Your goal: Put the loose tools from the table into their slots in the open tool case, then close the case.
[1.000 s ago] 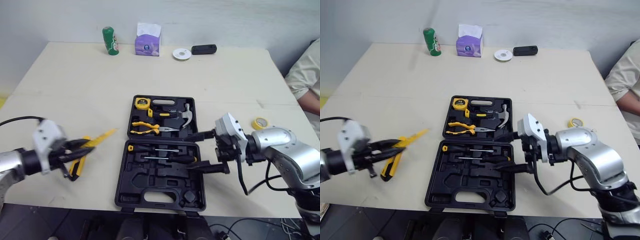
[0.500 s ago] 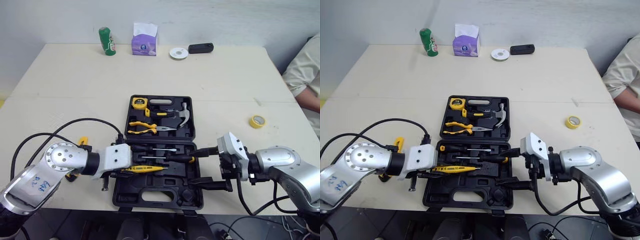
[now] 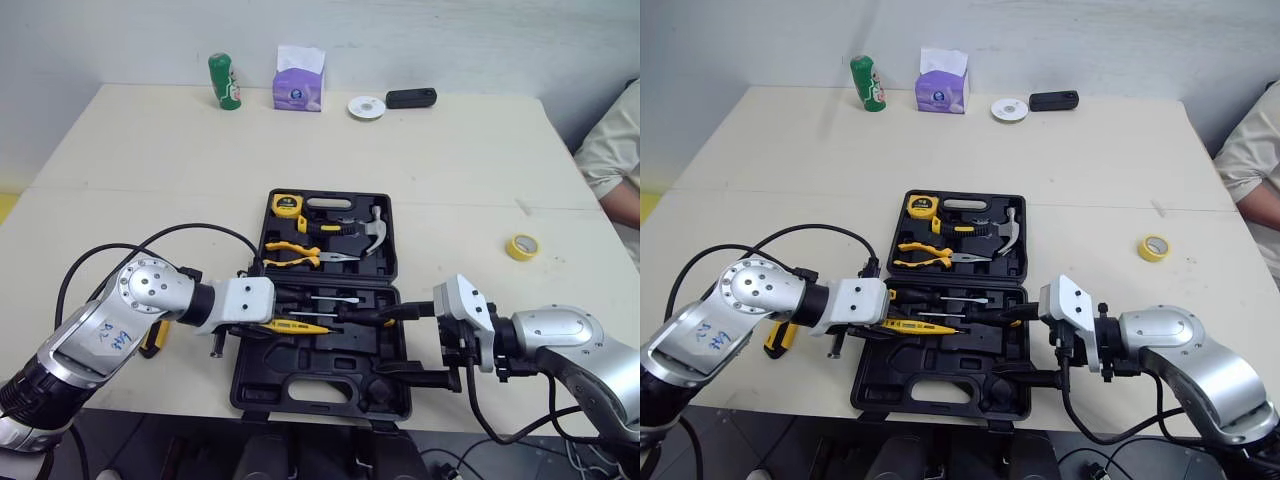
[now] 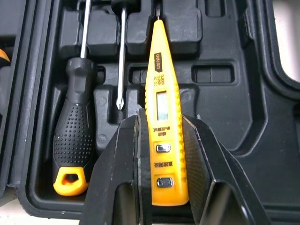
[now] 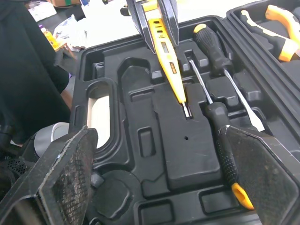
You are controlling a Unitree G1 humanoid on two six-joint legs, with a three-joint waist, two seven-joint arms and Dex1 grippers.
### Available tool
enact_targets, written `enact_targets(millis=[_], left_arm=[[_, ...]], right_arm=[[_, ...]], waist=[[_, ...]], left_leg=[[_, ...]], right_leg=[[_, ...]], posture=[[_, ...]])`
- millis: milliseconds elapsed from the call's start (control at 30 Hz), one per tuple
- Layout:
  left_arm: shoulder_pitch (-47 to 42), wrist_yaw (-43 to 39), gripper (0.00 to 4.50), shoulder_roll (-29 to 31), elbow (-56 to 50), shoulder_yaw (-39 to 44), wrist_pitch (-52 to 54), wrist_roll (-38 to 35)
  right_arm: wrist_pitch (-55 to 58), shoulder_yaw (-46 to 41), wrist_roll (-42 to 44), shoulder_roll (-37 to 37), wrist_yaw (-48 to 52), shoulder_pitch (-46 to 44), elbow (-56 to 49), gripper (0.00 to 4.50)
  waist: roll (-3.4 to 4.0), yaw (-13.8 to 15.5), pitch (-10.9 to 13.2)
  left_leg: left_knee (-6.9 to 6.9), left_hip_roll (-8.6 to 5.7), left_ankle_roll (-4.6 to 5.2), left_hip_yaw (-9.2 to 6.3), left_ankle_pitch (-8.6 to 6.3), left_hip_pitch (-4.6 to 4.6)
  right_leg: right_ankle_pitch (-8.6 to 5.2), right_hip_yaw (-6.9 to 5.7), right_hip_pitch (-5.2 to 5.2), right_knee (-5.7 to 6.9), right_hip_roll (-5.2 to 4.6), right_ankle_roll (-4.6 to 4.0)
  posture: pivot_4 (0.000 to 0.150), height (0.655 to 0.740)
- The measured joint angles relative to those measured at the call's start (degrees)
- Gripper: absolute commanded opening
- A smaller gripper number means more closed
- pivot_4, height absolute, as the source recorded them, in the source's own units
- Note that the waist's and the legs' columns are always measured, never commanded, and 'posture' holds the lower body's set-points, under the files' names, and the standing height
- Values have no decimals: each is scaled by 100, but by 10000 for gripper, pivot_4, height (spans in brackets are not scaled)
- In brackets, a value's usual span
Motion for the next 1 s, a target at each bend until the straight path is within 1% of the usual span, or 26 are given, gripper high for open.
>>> enact_targets(millis=[100, 167, 233, 367, 400, 467, 567, 633, 667, 733, 767, 833, 867, 900, 933, 967, 1000], left_arm=[[0, -43, 5903, -128, 76, 0, 16, -6], [0, -68, 16241, -159, 97, 9, 42, -13], [1, -70, 24015, -212, 108, 20, 106, -14], [3, -103, 42775, -256, 107, 100, 228, -120], [9, -133, 44558, -256, 107, 160, 266, -199], [25, -206, 44558, -254, 105, 373, 300, -382], [294, -445, 44558, -254, 110, 842, 235, -834], [511, -536, 39092, -323, 163, 1060, 108, -1038], [618, -530, 36118, -465, 280, 1190, 27, -1145], [794, -456, 28794, -777, 570, 1370, -36, -1318], [866, -385, 23879, -962, 708, 1444, -27, -1425], [965, -245, 15806, -1209, 806, 1517, -23, -1537], [1046, -175, 11086, -1338, 816, 1534, -46, -1563], [1115, -143, 7645, -1401, 826, 1531, -102, -1557], [1214, -128, 2756, -1456, 869, 1528, -227, -1510], [1262, -123, 329, -1481, 937, 1494, -308, -1467], [1292, -108, 329, -1525, 1026, 1477, -363, -1435]], right_arm=[[0, -2, -2, 0, -42, 0, 0, 45000], [0, -2, -3, -1, -52, -1, 0, 45000], [-1, -2, -5, -1, -64, -2, 0, 45000], [-1, -2, -46, -1, -78, -8, 0, 45000], [-2, -2, -52, -1, -78, -8, 0, 45000], [-4, -2, -61, -1, -79, -9, 1, 45000], [-23, -7, -72, 3, -91, -31, 5, 45000], [-38, -8, -79, 8, -102, -48, 7, 45000], [-48, -7, -83, 14, -107, -75, 8, 45000], [-84, -3, -89, 19, -115, -127, 10, 45000], [-96, 1, -94, 20, -119, -135, 13, 45000], [-99, 13, -101, 26, -124, -153, 16, 45000], [-100, 18, -103, 28, -126, -161, 17, 45000], [-102, 25, -104, 29, -127, -172, 18, 45000], [-102, 43, -105, 32, -131, -202, 20, 45000], [-102, 51, -105, 38, -137, -223, 20, 45000], [-102, 66, -104, 52, -146, -259, 21, 45000]], waist=[[-2, 3, 1], [-5, 4, 3], [-6, 4, 3], [-7, -2, 4], [-7, -3, 4], [-7, -3, 4], [-7, -17, 4], [-7, -12, 4], [-7, -6, 4], [-7, -5, 4], [-8, -5, 4], [-8, -5, 4], [-8, -5, 4], [-9, -5, 4], [-9, -5, 4], [-9, -9, 4], [-9, -11, 4]], left_leg=[[1, 0, 0, 0, 0, 0], [1, 0, 1, -1, 1, -1], [1, 0, 2, -1, 1, -1], [1, 0, 2, -1, 1, 0], [2, 0, 2, -1, 1, -1], [2, 0, 2, -1, 2, 0], [3, 1, 2, -1, 2, 0], [5, 1, 1, -2, 2, 1], [8, 0, 2, -2, 3, 4], [10, 0, 2, -3, 3, 4], [10, 0, 2, -4, 3, 3], [9, 0, 3, -4, 2, 3], [9, -1, 4, -4, 2, 3], [9, -1, 4, -4, 2, 2], [9, -1, 4, -4, 2, 3], [9, -1, 4, -3, 2, 3], [9, -1, 2, -3, 3, 3]], right_leg=[[0, 0, 0, 4, 0, 0], [1, -1, 1, 7, 0, 1], [1, -1, 1, 8, 1, 1], [1, -1, 1, 9, 1, 1], [1, -1, 1, 9, 1, 1], [1, -1, 1, 10, 1, 2], [1, 0, 1, 11, 1, 1], [1, -1, 3, 11, 1, 2], [1, -1, 5, 9, -1, 1], [1, -1, 7, 9, -1, 2], [1, -1, 7, 9, -1, 2], [2, -1, 8, 10, -2, 4], [3, -1, 8, 12, -2, 5], [3, -2, 8, 11, -1, 5], [3, -2, 8, 11, -2, 5], [3, -2, 8, 11, -2, 5], [3, -2, 8, 11, -1, 5]], posture=[[1500, 7316], [1500, 7316], [1500, 7316], [1500, 7316], [1500, 7316], [1500, 7316], [1500, 7316], [1500, 7316], [1500, 7316], [1500, 7316], [1500, 7316], [1500, 7316], [1500, 7316], [1500, 7316], [1500, 7316], [1500, 7316], [1500, 7316]])
